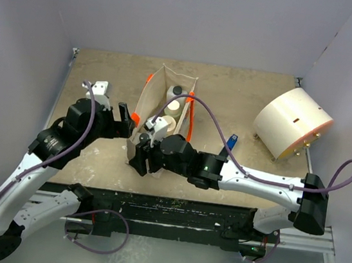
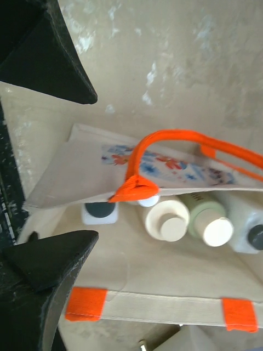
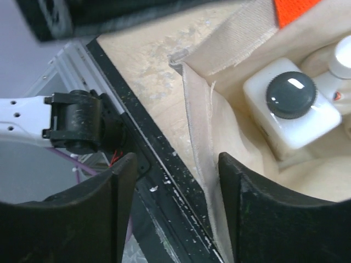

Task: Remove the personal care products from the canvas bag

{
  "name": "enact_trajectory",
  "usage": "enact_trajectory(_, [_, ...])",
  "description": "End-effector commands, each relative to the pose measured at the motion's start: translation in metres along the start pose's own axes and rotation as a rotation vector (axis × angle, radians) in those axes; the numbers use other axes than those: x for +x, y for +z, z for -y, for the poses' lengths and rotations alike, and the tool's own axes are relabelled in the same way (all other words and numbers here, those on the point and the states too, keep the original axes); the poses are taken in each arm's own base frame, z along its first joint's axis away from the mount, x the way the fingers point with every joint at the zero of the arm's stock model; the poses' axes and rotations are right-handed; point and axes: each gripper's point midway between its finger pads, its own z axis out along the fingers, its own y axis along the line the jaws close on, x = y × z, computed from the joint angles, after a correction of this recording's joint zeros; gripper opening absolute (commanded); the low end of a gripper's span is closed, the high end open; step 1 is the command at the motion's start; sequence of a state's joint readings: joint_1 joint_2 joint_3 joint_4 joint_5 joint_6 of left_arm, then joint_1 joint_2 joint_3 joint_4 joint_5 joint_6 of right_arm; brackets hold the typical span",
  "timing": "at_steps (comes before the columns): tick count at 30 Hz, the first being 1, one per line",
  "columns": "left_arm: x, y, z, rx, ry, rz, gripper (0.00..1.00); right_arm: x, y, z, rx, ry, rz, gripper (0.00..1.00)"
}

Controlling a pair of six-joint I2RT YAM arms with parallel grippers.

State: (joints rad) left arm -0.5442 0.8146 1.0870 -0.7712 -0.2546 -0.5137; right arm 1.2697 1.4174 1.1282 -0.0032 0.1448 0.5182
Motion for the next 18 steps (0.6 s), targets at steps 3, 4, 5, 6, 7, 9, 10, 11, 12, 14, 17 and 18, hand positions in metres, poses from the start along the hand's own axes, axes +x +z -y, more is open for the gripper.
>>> enact_trajectory(3, [0.046,0.005,0.026,0.125,-0.134,-0.189,0.99,-0.037,-0.032,0.007,0.070,0.038,0.112,0.74])
enact_trajectory(4, [0.050,0.007,0.026,0.125,-0.141,-0.206,0.99,-0.042,-0.037,0.007,0.065,0.043,0.132,0.77])
enact_trajectory(5, [0.055,0.008,0.026,0.122,-0.145,-0.224,0.99,-0.046,-0.041,0.006,0.064,0.048,0.149,0.78])
enact_trajectory(6, [0.059,0.008,0.026,0.119,-0.150,-0.240,0.99,-0.050,-0.046,0.007,0.065,0.052,0.163,0.79])
enact_trajectory(7, [0.063,0.007,0.025,0.120,-0.157,-0.252,0.99,-0.053,-0.050,0.008,0.072,0.057,0.177,0.80])
enact_trajectory(9, [0.071,0.005,0.025,0.124,-0.170,-0.278,0.99,-0.058,-0.056,0.012,0.094,0.071,0.200,0.81])
enact_trajectory(10, [0.076,0.004,0.024,0.124,-0.177,-0.292,0.99,-0.060,-0.057,0.015,0.106,0.079,0.209,0.81])
enact_trajectory(11, [0.081,0.002,0.024,0.129,-0.185,-0.304,0.99,-0.060,-0.059,0.017,0.115,0.090,0.218,0.80])
enact_trajectory(12, [0.085,0.001,0.024,0.137,-0.195,-0.317,0.99,-0.059,-0.059,0.019,0.120,0.096,0.220,0.78])
enact_trajectory(14, [0.094,-0.003,0.026,0.156,-0.215,-0.343,0.99,-0.053,-0.055,0.021,0.125,0.102,0.211,0.75])
enact_trajectory(17, [0.102,-0.007,0.024,0.154,-0.240,-0.360,0.99,-0.040,-0.048,0.023,0.129,0.114,0.169,0.68])
enact_trajectory(18, [0.104,-0.008,0.022,0.152,-0.246,-0.363,0.99,-0.034,-0.046,0.023,0.129,0.120,0.151,0.65])
